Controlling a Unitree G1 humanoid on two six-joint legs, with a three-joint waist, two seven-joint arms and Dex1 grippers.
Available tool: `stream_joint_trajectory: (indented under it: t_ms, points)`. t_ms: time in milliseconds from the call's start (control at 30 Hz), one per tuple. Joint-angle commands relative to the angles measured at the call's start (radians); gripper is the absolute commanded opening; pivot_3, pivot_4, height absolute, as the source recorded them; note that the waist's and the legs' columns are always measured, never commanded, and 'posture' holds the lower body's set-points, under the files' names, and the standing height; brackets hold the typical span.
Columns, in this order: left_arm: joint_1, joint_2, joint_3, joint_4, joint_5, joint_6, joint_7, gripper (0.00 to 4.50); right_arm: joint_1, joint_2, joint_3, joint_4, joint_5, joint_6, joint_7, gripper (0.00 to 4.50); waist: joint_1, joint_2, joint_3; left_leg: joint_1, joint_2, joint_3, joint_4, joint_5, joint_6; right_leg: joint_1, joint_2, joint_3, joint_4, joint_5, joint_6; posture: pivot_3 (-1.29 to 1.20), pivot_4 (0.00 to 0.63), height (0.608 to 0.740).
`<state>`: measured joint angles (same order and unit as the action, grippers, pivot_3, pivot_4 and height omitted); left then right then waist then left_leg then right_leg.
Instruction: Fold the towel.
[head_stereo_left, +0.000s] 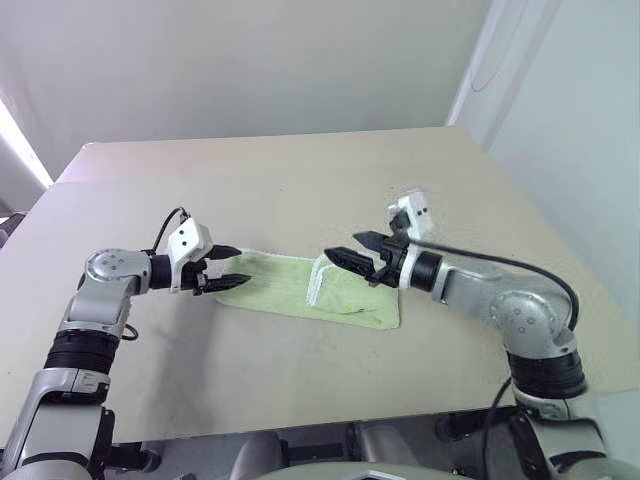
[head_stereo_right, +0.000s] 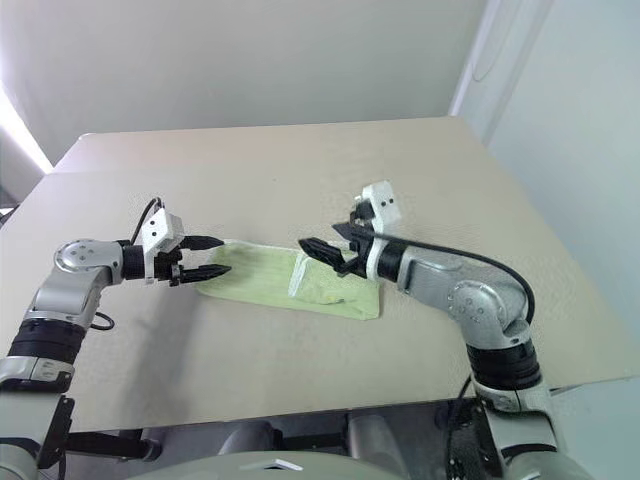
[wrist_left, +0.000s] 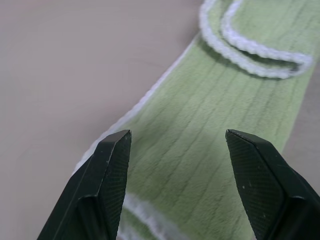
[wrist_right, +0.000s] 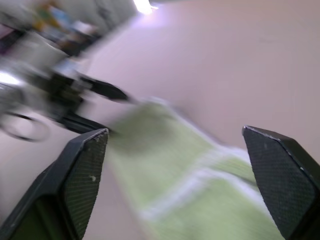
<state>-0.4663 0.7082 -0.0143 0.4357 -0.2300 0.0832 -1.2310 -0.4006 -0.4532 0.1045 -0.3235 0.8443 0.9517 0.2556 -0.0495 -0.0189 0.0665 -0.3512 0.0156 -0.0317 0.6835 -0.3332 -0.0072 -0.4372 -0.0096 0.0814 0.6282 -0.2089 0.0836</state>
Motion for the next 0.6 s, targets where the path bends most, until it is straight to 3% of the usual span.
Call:
stream_joint_trajectory:
  t_ms: [33,233,367,600]
  points:
    - [-0.042,0.031,0.050,0.017,-0.027,0.055,0.012,3.18,0.014,0.031,0.129,0.097,-0.183,-0.144,0.071,4.49,-0.003,0.000,0.000,0.000,0.000,0.000,0.000,0.000,0.000,0.000,0.000,0.000,0.001,0.000,0.000,0.00,0.000,0.712]
    - [-0.022,0.078,0.053,-0.012,-0.036,0.175,0.000,3.18,0.031,0.074,0.282,0.252,-0.430,-0.274,0.110,4.49,-0.021,0.000,0.000,0.001,0.000,0.000,0.000,0.000,0.000,0.000,0.000,0.000,0.002,0.000,0.000,0.00,0.000,0.712]
    - [-0.017,0.120,0.059,-0.044,-0.059,0.320,-0.014,3.18,0.027,0.073,0.293,0.298,-0.541,-0.321,0.109,4.49,-0.021,-0.002,-0.001,0.004,0.000,0.000,0.000,0.000,0.000,0.002,0.000,0.001,0.002,0.000,0.001,0.00,0.000,0.712]
    - [-0.055,0.186,0.048,-0.055,-0.109,0.689,-0.012,3.18,-0.002,0.085,0.119,0.130,-0.421,-0.234,0.183,4.49,-0.022,-0.002,-0.001,0.012,-0.001,-0.001,0.000,0.000,0.000,0.010,0.000,0.000,0.002,-0.002,-0.002,0.00,0.000,0.712]
